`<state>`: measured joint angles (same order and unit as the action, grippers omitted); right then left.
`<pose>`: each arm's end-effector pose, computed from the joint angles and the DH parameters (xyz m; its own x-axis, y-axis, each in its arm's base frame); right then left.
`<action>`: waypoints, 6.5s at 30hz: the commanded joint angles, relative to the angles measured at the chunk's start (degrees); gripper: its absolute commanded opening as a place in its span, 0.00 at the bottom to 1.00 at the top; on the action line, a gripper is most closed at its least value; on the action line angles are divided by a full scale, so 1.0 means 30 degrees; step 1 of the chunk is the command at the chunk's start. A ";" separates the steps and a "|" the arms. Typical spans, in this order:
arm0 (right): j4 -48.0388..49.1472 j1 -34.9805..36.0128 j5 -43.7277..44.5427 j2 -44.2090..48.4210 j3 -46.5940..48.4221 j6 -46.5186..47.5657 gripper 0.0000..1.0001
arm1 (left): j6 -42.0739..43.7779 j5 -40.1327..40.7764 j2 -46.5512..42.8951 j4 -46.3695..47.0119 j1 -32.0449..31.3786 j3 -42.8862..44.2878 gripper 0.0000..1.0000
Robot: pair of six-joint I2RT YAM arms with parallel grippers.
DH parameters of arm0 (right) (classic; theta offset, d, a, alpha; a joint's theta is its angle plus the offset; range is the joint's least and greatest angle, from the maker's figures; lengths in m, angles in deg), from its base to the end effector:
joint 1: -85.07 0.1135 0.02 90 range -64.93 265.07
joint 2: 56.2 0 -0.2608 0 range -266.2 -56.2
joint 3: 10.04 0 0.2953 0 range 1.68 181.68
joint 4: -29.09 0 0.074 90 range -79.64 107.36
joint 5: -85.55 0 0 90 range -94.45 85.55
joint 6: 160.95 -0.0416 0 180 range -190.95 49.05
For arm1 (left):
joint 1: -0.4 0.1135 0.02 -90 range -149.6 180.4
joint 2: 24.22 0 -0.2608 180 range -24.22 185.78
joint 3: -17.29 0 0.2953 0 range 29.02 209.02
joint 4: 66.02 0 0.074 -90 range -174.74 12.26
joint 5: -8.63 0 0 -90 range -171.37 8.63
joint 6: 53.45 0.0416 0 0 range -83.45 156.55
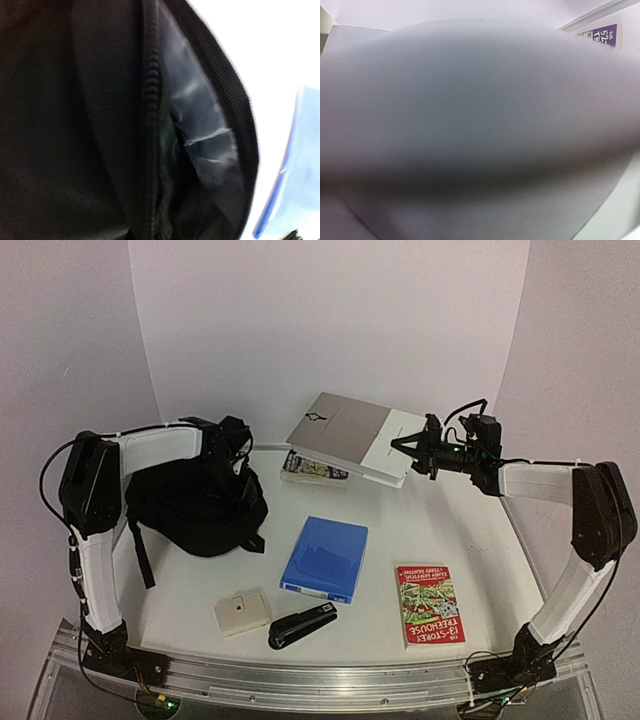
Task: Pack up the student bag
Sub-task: Place the book in the student bag, then move the book to the center of the board.
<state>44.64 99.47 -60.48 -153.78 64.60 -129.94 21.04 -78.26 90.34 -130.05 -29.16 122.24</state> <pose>0.4009 0.1386 0.2444 -0.8660 0.2721 -0.4195 -0.3752 0.2009 0.9049 0.3944 -0.2211 0.1905 -0.9324 0.2218 -0.2853 0.2387 0.9708 -0.0252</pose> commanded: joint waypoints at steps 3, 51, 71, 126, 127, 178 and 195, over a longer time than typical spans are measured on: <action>0.0628 -0.0082 -0.0132 0.1105 0.0670 0.0527 0.06 | -0.0220 0.0262 -0.1498 0.1469 0.0022 0.3453 0.00; 0.0373 0.6971 0.2236 -0.9199 1.0441 -0.4208 0.00 | -0.2330 -0.4646 -0.4829 0.3066 0.0995 0.5856 0.00; 0.0407 0.9406 0.2631 -1.3672 1.5247 -0.3032 0.00 | -0.2131 -0.9466 -0.5760 0.4994 0.0981 0.3669 0.00; -1.1317 0.6680 0.7587 -0.6913 1.2476 0.8718 0.92 | -0.1476 -0.2445 -0.4188 0.2775 0.3263 -0.0752 0.00; -1.1319 0.6362 0.7675 -0.6790 1.2231 0.8818 0.92 | -0.1425 -0.2260 -0.4112 0.2770 0.3282 -0.0817 0.00; -1.1310 0.3194 0.9008 -1.8476 2.1413 0.6564 0.45 | 0.0660 -0.0570 -0.0501 0.0292 0.1641 0.0928 0.20; -1.4421 0.2925 1.2678 -1.6664 1.9206 0.9393 0.00 | 0.0512 -0.0329 -0.0913 0.0360 0.1702 0.0934 0.19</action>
<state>8.91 108.98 -27.50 -207.82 126.01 -106.03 23.03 -79.61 91.06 -127.76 -23.68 124.50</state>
